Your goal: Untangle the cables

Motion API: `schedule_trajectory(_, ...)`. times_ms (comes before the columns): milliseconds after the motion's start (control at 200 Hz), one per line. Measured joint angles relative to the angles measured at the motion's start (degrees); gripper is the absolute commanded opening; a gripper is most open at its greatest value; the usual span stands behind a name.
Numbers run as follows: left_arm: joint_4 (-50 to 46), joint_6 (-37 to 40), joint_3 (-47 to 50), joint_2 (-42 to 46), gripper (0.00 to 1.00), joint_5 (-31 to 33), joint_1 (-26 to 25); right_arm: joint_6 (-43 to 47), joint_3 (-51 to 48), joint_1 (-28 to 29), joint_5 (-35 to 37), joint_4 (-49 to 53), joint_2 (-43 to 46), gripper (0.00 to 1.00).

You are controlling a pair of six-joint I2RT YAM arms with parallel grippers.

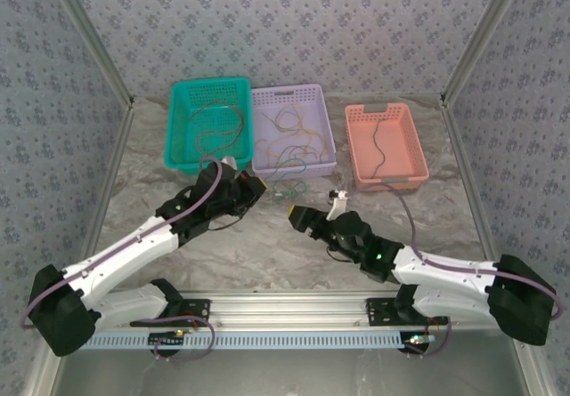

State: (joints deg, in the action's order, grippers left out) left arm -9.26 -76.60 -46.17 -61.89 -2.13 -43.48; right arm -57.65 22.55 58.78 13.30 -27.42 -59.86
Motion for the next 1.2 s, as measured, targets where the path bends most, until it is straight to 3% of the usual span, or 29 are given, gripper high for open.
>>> schedule_trajectory(210, -0.04, -1.05, -1.16, 0.07, 0.00, -0.02, 0.00, 0.72, 6.01, 1.92, 0.87, -4.50, -4.98, 0.65)
schedule_trajectory(415, -0.17, -1.53, -1.16, 0.39, 0.00, -0.02, 0.00, 3.21, 10.36, 1.77, 1.46, -5.38, -8.68, 0.42)
schedule_trajectory(645, -0.50, -1.53, -1.62, 1.38, 0.00, -0.02, 0.00, 3.74, 11.65, 1.18, 1.97, -3.13, -10.58, 0.38)
schedule_trajectory(794, -0.74, -1.53, -1.81, 1.40, 0.00, 0.00, 0.00, 4.33, 12.02, 0.92, 2.99, 0.07, -10.56, 0.52)
schedule_trajectory(869, -1.14, -1.51, -1.92, 1.40, 0.00, 0.00, 0.00, 4.83, 12.02, 0.85, 3.89, 1.77, -10.32, 0.53)
schedule_trajectory(1004, -1.27, -1.51, -2.21, 1.40, 0.00, -0.02, 0.00, 5.77, 12.00, 0.20, 4.33, 2.95, -9.66, 0.50)
schedule_trajectory(1199, -1.29, -1.51, -2.78, 1.40, 0.00, -0.04, 0.00, 7.37, 12.81, -1.53, 3.96, 3.02, -9.73, 0.38)
